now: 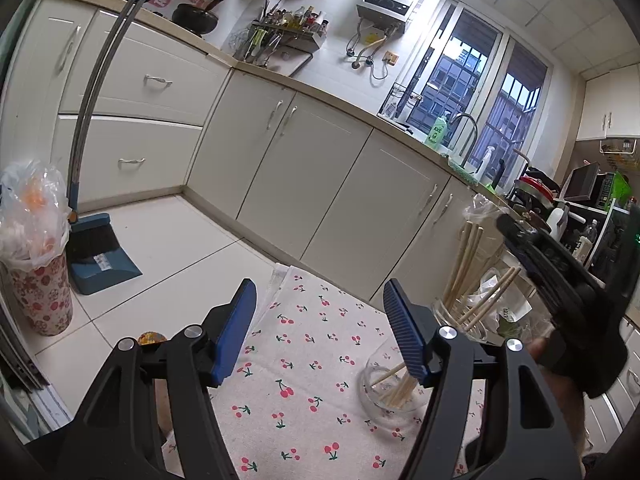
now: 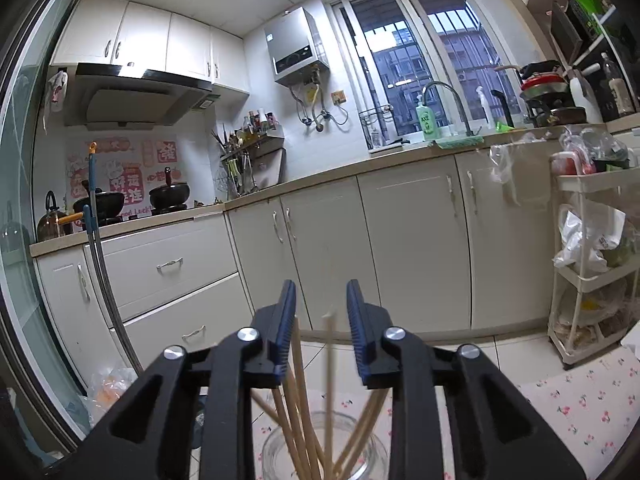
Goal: Organize utensils
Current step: 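Lift the chopstick with the right gripper over the jar and open it, then move both grippers back down over the remaining loose chopsticks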
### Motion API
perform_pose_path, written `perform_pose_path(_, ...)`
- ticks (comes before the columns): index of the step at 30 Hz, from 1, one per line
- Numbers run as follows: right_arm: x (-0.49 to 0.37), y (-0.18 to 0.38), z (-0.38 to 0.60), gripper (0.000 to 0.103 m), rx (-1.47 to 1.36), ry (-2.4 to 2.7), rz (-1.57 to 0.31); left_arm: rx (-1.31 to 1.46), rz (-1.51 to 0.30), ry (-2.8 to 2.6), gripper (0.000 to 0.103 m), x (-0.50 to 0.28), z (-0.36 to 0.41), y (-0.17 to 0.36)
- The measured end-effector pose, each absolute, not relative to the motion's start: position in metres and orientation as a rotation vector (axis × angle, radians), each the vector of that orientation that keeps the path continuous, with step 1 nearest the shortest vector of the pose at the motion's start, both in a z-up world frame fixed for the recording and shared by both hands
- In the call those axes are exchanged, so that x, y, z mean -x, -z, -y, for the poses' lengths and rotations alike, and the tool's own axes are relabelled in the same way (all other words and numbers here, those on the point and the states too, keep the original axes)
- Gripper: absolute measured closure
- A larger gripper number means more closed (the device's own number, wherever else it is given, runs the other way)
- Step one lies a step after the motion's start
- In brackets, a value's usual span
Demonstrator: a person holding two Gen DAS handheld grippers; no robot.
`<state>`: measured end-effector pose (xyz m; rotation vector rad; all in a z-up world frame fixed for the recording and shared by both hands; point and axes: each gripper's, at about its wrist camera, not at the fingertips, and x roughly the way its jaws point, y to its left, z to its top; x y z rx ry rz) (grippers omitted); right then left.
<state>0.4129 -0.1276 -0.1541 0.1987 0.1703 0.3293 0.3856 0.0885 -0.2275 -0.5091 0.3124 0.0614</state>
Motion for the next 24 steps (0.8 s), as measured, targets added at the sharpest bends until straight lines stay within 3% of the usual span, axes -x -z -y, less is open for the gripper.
perform_pose_path(3,-0.396,0.147,0.135,0.075,-0.186,-0.332,-0.168,0.498,-0.316,-0.062,0.040,-0.387,-0.086,0.228)
perform_pose_path(5,-0.381,0.143,0.147,0.067,-0.195,-0.318,-0.192,0.494,-0.316,-0.061,0.040,-0.387,-0.085,0.227)
perform_pose_path(7,-0.364,0.147,0.168,0.062,-0.222,-0.288,-0.297,0.493,-0.328,-0.046,0.040,-0.387,-0.084,0.227)
perform_pose_path(11,-0.343,0.194,0.193,0.062,-0.194,-0.247,-0.621,0.473,-0.370,0.019,0.040,-0.388,-0.074,0.219)
perform_pose_path(15,-0.340,0.247,0.202,0.075,-0.213,-0.256,-0.885,0.428,-0.484,0.089,0.036,-0.392,-0.056,0.217)
perform_pose_path(24,-0.347,0.266,0.178,0.080,-0.101,-0.280,-0.974,0.385,-0.594,0.130,0.034,-0.388,-0.032,0.219)
